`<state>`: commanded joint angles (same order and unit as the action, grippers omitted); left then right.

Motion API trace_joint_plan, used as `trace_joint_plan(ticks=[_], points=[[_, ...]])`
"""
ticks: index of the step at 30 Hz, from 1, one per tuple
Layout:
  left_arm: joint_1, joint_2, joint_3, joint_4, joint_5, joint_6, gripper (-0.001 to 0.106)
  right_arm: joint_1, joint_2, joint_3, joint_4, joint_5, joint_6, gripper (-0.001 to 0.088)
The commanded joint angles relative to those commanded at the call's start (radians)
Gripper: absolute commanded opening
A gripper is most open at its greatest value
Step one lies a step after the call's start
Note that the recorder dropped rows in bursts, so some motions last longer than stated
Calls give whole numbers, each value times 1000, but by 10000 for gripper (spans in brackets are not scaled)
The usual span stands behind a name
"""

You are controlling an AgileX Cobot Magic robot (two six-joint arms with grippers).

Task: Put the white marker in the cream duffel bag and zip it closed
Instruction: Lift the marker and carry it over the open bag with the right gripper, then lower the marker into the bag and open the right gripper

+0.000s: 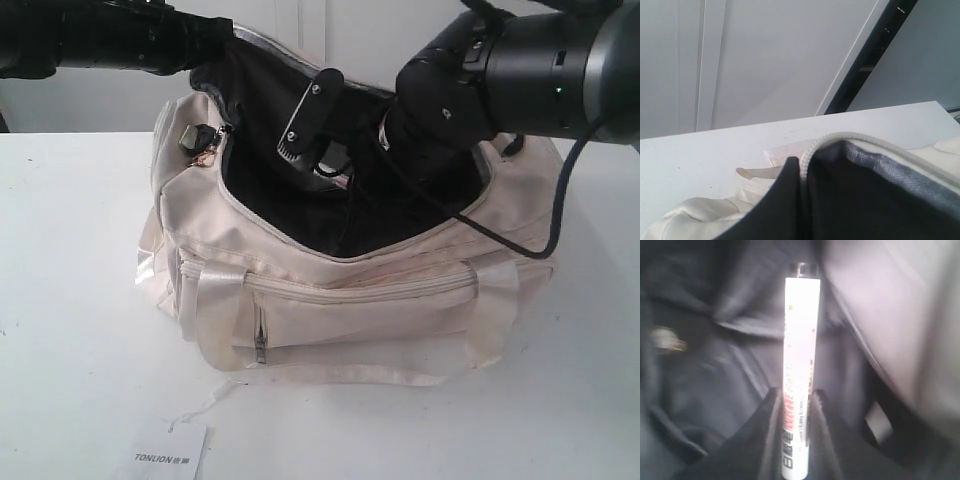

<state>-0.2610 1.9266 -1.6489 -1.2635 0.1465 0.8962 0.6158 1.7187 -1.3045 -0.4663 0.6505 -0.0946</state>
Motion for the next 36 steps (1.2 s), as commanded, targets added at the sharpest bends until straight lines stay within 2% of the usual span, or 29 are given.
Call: trace_joint_plan(ticks=[6,8,11,13,15,19,21,23,24,27,28,36], points=[[0,0,0,0,0,0,0,0,0,0,-31,55,129,8],[0,0,0,0,0,0,0,0,0,0,-36,56,154,73],[0,0,0,0,0,0,0,0,0,0,-36,59,178,241],[0,0,0,0,0,0,0,0,0,0,-36,59,184,319],[0,0,0,0,0,0,0,0,0,0,-36,59,197,361],[0,0,0,0,0,0,0,0,-5,0,-28,59,208,349],[0,0,0,0,0,0,0,0,-34,0,12,53,208,201],[0,0,0,0,0,0,0,2,-73,0,95,34,204,0],[0,0,0,0,0,0,0,2,-86,0,158,34,199,0],[0,0,0,0,0,0,0,2,-140,0,499,48,-2,0],[0,0,0,0,0,0,0,2,-158,0,572,61,-37,0],[0,0,0,0,0,0,0,2,-201,0,640,158,-50,0]])
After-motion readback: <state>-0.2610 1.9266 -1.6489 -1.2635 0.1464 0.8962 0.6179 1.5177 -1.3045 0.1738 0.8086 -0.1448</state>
